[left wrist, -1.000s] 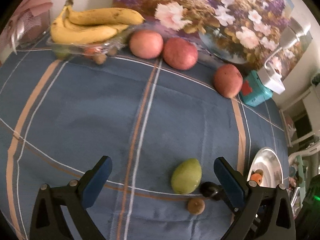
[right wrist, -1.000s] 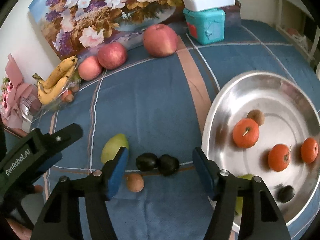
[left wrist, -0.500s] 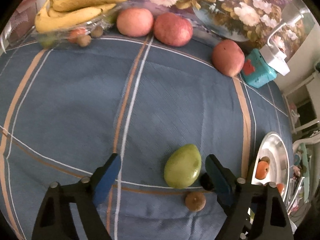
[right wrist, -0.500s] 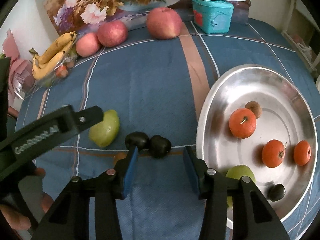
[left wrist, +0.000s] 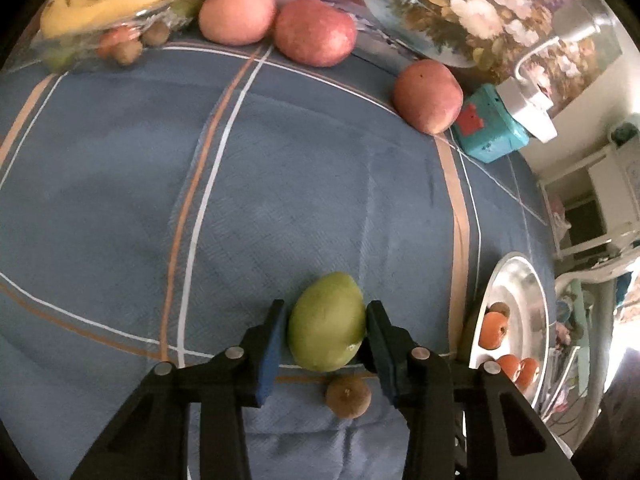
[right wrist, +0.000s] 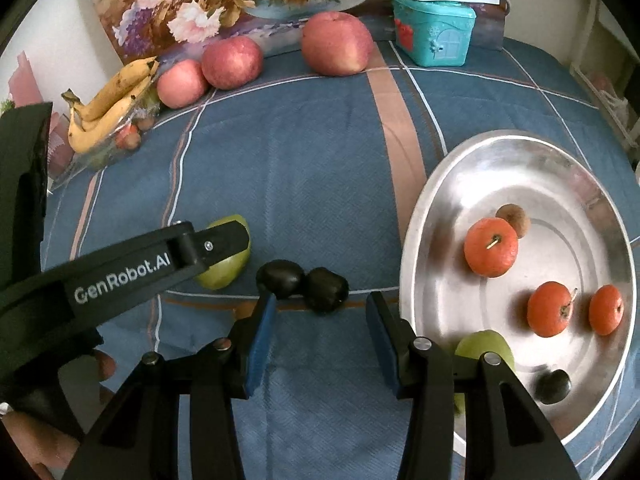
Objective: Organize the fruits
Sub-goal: 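Grasp the second green pear with the left tool while the right tool grasps a dark plum, then lift the pear and plum and carry them over the steel plate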
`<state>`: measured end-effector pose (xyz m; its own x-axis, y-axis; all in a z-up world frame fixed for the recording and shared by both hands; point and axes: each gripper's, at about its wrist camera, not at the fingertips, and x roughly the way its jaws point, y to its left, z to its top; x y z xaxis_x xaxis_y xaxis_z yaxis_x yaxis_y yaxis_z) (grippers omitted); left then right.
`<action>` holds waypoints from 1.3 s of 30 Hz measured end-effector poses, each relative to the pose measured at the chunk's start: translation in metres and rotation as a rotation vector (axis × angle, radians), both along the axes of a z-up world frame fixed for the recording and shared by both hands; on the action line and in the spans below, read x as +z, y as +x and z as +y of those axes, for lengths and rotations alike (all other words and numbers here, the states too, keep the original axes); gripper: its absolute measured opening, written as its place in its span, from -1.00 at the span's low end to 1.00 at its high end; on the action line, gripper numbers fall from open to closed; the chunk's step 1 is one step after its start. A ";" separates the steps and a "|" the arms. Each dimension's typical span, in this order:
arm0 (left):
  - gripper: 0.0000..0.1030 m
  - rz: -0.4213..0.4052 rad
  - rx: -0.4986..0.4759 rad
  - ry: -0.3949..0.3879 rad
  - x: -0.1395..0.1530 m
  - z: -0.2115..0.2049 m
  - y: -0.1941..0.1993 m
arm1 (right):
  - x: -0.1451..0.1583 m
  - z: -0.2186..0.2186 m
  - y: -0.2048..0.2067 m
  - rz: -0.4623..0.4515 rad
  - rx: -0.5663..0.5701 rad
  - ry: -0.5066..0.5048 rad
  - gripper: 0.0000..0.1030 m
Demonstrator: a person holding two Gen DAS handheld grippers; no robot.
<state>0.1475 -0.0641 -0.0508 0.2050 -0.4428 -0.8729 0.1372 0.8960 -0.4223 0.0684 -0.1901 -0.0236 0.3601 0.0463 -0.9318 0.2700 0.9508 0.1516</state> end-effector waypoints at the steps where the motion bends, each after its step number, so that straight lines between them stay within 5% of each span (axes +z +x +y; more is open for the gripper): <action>1: -0.17 0.003 0.002 -0.001 0.000 0.001 0.000 | -0.001 0.000 0.000 0.006 0.000 -0.003 -0.07; 11: -0.17 0.032 0.043 -0.024 -0.001 0.011 0.002 | -0.016 0.006 0.003 0.074 0.043 -0.040 -0.30; 30: -0.17 0.042 0.091 -0.026 0.004 0.024 0.000 | -0.022 0.008 0.014 0.003 0.060 -0.062 -0.52; 39: -0.17 0.005 0.149 -0.051 0.025 0.043 -0.001 | 0.010 -0.001 -0.003 -0.081 0.047 0.000 -0.52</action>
<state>0.1466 -0.0213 -0.0262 0.2672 -0.4516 -0.8513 0.0019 0.8836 -0.4682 0.0657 -0.1913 -0.0140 0.4315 0.0652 -0.8997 0.2123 0.9620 0.1716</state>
